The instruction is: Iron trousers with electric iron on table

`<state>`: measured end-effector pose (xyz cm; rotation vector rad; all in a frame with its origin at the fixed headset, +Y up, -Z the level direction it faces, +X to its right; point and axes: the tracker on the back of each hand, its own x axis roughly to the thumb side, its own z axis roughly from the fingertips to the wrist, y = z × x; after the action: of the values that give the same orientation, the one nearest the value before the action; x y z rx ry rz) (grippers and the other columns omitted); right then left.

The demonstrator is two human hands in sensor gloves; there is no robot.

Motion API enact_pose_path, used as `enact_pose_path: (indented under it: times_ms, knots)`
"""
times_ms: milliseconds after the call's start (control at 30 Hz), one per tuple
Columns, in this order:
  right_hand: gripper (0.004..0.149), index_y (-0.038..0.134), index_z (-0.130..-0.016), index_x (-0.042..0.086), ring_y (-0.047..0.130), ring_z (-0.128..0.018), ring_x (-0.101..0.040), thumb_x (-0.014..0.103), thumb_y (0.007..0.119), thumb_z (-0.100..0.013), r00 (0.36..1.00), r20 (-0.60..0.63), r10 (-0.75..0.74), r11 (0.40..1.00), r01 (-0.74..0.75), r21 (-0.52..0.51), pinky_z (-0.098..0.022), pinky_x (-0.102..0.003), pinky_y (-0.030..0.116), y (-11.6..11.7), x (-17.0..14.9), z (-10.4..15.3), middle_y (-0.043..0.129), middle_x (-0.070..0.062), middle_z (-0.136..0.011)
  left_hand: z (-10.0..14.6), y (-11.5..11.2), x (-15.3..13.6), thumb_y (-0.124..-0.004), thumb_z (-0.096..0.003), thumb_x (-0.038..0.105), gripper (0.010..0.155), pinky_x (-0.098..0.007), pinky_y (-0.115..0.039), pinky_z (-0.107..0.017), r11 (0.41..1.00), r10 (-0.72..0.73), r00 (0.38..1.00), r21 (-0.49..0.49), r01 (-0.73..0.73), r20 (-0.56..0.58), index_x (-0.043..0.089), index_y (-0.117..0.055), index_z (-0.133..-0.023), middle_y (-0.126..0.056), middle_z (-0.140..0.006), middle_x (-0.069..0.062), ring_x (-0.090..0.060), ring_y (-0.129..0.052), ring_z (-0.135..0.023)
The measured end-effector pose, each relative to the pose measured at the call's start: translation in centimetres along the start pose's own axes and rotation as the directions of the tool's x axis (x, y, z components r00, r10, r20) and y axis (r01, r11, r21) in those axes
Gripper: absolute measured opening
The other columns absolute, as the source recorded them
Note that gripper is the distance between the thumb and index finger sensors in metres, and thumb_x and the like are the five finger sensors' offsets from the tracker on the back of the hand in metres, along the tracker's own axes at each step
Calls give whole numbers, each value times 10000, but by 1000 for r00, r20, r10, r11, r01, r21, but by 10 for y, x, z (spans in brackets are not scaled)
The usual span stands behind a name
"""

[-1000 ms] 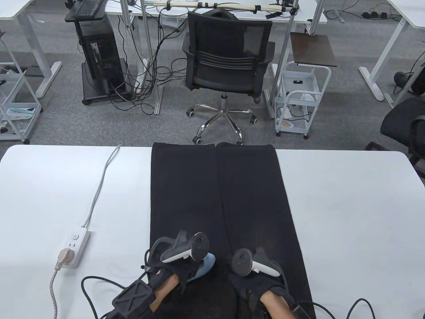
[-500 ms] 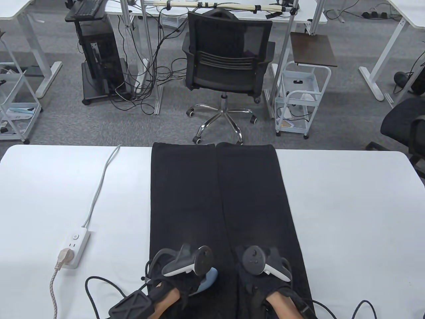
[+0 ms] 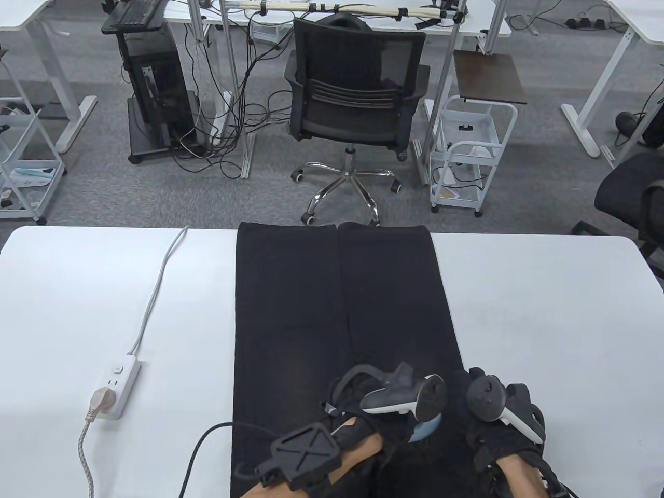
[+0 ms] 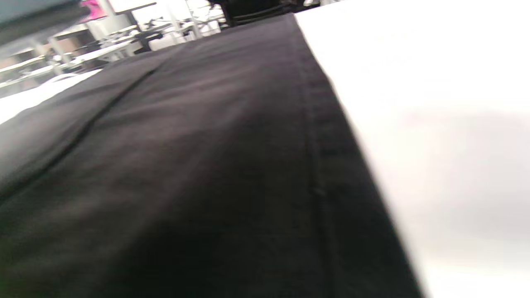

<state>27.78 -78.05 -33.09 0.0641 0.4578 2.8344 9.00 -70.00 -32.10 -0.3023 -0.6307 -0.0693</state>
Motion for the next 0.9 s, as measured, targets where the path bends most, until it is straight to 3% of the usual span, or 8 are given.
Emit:
enact_pose_path:
  times_ms: [133, 267, 467, 700, 900]
  knots:
    - [608, 257, -1124, 120, 308, -1023, -556, 280, 522, -600, 999, -42, -26, 999, 28, 29, -640, -766, 397, 21, -23, -8, 217, -233, -1162, -23, -29, 24, -804, -570, 409, 471, -446, -878, -428, 997, -21, 999, -78, 23, 29, 76, -700, -886, -938, -495, 16, -153, -1000, -346]
    - [615, 210, -1126, 159, 234, -1032, -543, 287, 513, -606, 997, -72, -5, 996, 11, 90, -649, -767, 374, 29, -28, -18, 140, -190, -1169, -38, -52, 25, -800, -568, 407, 469, -445, -876, -433, 993, -16, 999, -115, 19, 31, 78, -697, -885, -937, -493, 17, -152, -1000, -345]
    - [634, 118, -1117, 185, 62, -1006, -548, 287, 493, -615, 995, -98, 27, 980, -7, 199, -631, -789, 262, 35, -23, -24, 10, -170, -1152, -63, -42, 2, -793, -577, 413, 471, -448, -867, -452, 998, -41, 999, -51, 39, -35, 86, -683, -898, -929, -511, 17, -154, -992, -366]
    - [637, 100, -1113, 164, 73, -1005, -560, 281, 479, -614, 992, -101, 76, 977, -55, 204, -631, -790, 282, 37, -17, -24, 5, -192, -1145, -118, -22, -49, -790, -587, 414, 465, -436, -864, -464, 998, 32, 981, -45, -41, -191, 98, -674, -908, -921, -519, 27, -143, -983, -377]
    - [648, 82, -1108, 135, 76, -1000, -574, 280, 476, -614, 991, -95, 97, 972, -74, 222, -631, -791, 293, 38, -12, -24, -5, -214, -1138, -144, -12, -87, -785, -593, 421, 463, -426, -862, -473, 994, 89, 948, -34, -104, -305, 109, -666, -915, -917, -522, 32, -131, -978, -386]
